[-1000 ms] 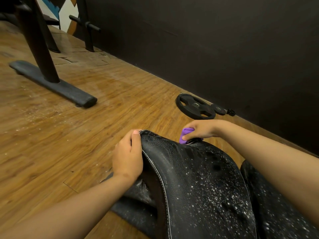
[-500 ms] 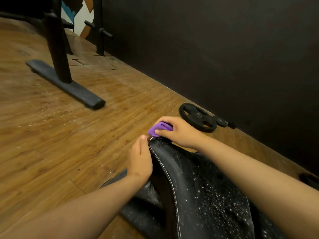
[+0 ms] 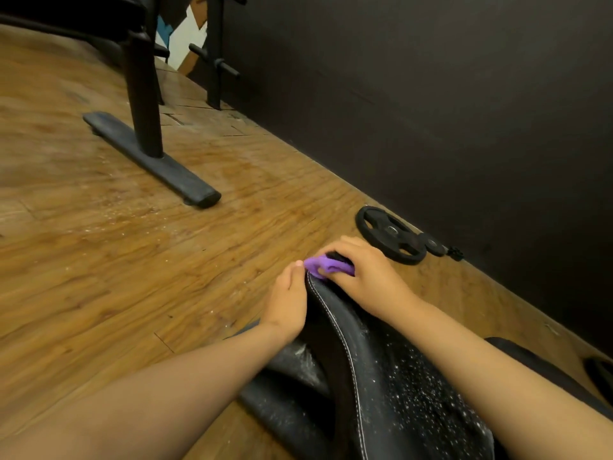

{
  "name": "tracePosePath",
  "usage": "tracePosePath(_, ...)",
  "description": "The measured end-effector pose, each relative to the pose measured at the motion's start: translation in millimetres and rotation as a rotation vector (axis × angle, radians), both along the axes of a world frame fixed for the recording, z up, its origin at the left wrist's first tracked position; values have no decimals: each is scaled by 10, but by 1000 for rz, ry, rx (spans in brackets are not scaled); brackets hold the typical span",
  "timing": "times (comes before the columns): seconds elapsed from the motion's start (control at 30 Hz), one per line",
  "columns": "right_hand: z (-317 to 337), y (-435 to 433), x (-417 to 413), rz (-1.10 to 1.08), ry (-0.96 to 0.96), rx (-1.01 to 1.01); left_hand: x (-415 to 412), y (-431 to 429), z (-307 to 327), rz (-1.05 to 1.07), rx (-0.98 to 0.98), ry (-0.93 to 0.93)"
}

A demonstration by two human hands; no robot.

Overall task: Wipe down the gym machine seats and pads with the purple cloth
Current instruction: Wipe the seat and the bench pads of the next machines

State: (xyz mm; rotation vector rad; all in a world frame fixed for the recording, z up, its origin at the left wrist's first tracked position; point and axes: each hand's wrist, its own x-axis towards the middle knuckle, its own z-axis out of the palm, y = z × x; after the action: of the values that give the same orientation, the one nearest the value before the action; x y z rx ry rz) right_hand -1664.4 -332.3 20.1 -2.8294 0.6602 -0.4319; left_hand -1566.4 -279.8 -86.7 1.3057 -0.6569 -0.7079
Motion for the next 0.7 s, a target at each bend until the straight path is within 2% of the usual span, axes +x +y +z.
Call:
tracePosePath(0.1, 0, 254, -378, 146, 77, -40, 8, 25, 19, -37, -5, 32)
tracePosePath(0.2, -31, 369, -530, 203, 169, -61, -19, 40, 15, -59, 7, 34)
tracePosePath(0.3, -30, 254, -295, 150, 88, -68, -8, 44, 45, -51, -8, 16)
tracePosePath(0.4, -5, 81, -27, -26, -16, -12, 35, 87, 106, -87, -12, 28)
tracePosePath(0.5, -22, 14, -95, -160, -98, 74, 72, 109, 133, -139, 31, 16)
tracePosePath(0.7, 42, 411, -938, -92, 20, 145, 41, 115, 83, -192, 64, -7)
